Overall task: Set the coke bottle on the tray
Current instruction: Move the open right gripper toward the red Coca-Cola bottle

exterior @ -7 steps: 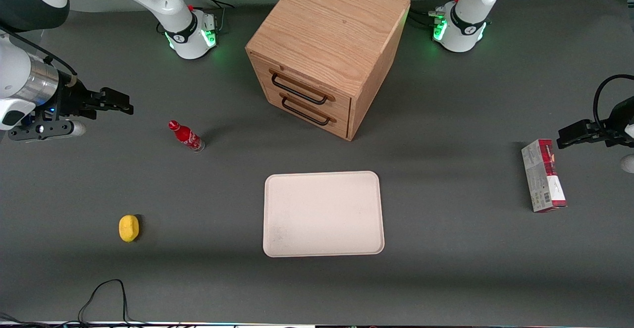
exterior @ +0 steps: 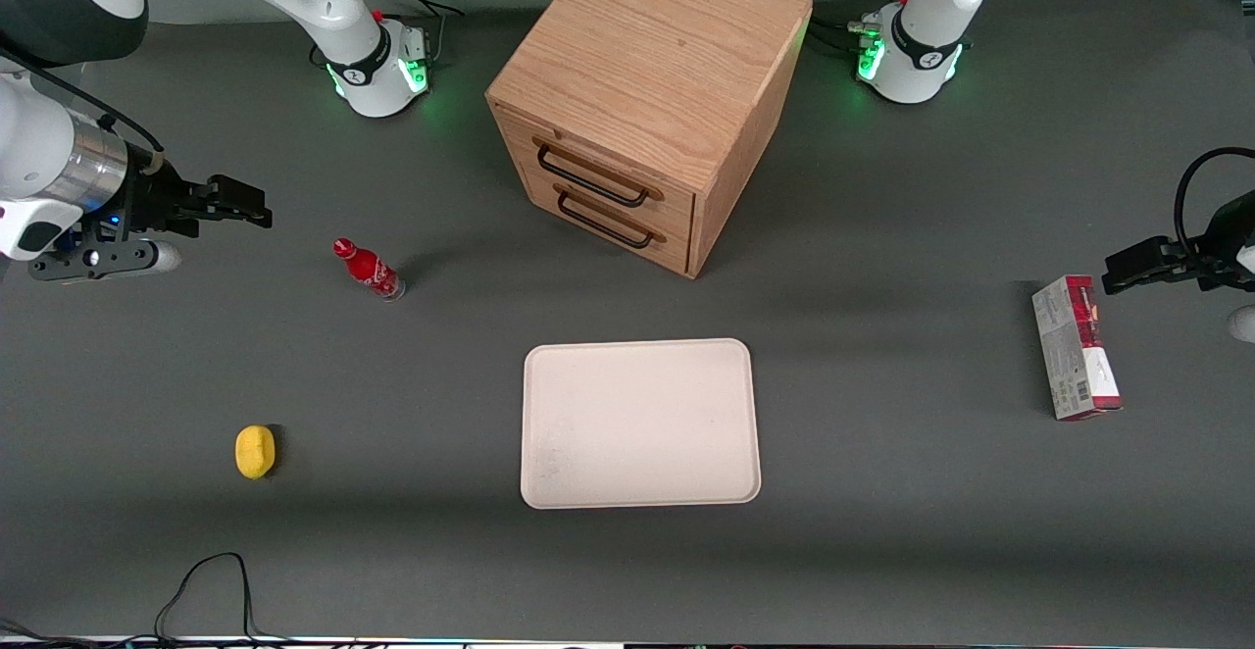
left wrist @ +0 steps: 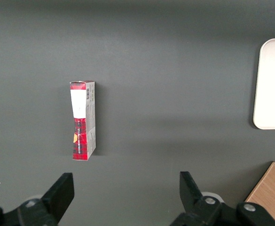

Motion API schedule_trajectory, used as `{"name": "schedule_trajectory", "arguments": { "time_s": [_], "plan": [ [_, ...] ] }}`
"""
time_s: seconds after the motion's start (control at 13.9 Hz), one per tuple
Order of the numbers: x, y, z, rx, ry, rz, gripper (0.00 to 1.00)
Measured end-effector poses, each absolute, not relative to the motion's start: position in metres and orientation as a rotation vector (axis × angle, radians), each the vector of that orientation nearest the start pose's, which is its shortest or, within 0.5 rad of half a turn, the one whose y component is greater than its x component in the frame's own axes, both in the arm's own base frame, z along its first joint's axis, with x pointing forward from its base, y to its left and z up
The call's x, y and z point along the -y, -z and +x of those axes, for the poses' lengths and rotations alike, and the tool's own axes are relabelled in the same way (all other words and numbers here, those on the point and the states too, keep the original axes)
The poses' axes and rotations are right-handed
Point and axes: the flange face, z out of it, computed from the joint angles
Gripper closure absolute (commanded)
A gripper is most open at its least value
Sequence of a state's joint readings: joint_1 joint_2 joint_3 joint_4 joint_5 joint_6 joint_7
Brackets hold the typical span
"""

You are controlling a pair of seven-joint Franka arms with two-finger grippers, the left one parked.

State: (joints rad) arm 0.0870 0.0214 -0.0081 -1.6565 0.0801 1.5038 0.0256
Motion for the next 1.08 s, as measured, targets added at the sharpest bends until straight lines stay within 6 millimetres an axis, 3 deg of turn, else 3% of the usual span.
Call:
{"name": "schedule_trajectory", "arguments": {
  "time_s": [0.43, 0.58, 0.93, 1.08],
  "plan": [
    [-0.051, -0.567, 0.546, 0.073, -0.292, -3.057, 0.0],
    [-0.05, -0.566, 0.537, 0.072, -0.307, -3.056, 0.0],
    [-0.044, -0.578, 0.463, 0.072, -0.287, -3.055, 0.0],
    [-0.043, -0.573, 0.444, 0.072, -0.279, -3.055, 0.0]
  ]
}}
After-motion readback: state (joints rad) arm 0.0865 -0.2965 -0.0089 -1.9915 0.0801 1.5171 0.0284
